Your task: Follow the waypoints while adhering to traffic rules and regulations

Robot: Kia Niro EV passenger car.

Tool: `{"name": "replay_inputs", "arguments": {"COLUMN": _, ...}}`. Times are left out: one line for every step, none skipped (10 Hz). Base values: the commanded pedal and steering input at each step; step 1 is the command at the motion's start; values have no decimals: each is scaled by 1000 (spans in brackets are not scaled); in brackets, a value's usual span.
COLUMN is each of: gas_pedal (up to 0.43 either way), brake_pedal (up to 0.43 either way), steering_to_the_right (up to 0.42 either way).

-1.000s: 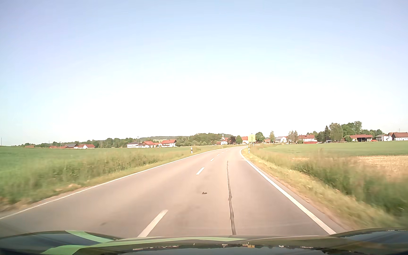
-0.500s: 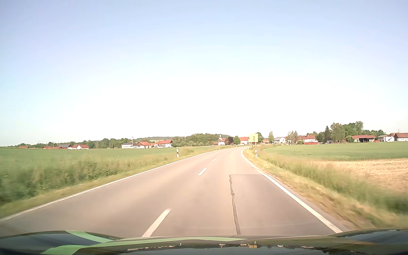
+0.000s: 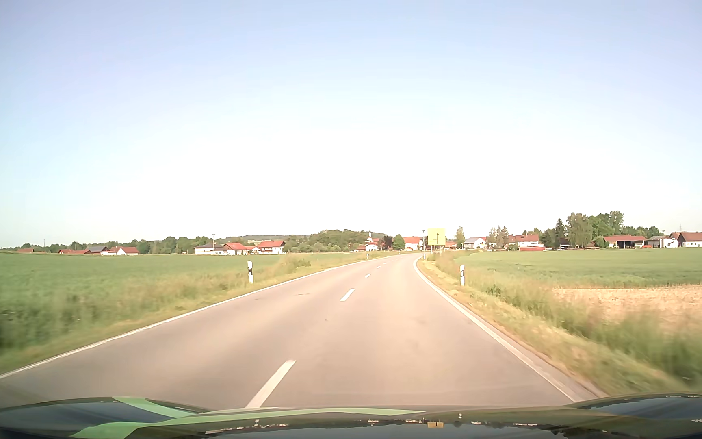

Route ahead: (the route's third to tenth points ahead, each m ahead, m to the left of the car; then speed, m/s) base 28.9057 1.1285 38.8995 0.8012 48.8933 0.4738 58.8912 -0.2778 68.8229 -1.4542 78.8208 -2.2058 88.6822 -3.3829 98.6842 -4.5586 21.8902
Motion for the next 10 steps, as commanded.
{"name": "replay_inputs", "arguments": {"gas_pedal": 59, "brake_pedal": 0, "steering_to_the_right": 8}}
{"name": "replay_inputs", "arguments": {"gas_pedal": 79, "brake_pedal": 0, "steering_to_the_right": 8}}
{"name": "replay_inputs", "arguments": {"gas_pedal": 118, "brake_pedal": 0, "steering_to_the_right": 9}}
{"name": "replay_inputs", "arguments": {"gas_pedal": 138, "brake_pedal": 0, "steering_to_the_right": 8}}
{"name": "replay_inputs", "arguments": {"gas_pedal": 138, "brake_pedal": 0, "steering_to_the_right": 8}}
{"name": "replay_inputs", "arguments": {"gas_pedal": 138, "brake_pedal": 0, "steering_to_the_right": 8}}
{"name": "replay_inputs", "arguments": {"gas_pedal": 138, "brake_pedal": 0, "steering_to_the_right": 8}}
{"name": "replay_inputs", "arguments": {"gas_pedal": 138, "brake_pedal": 0, "steering_to_the_right": 8}}
{"name": "replay_inputs", "arguments": {"gas_pedal": 98, "brake_pedal": 0, "steering_to_the_right": 8}}
{"name": "replay_inputs", "arguments": {"gas_pedal": 79, "brake_pedal": 0, "steering_to_the_right": 7}}
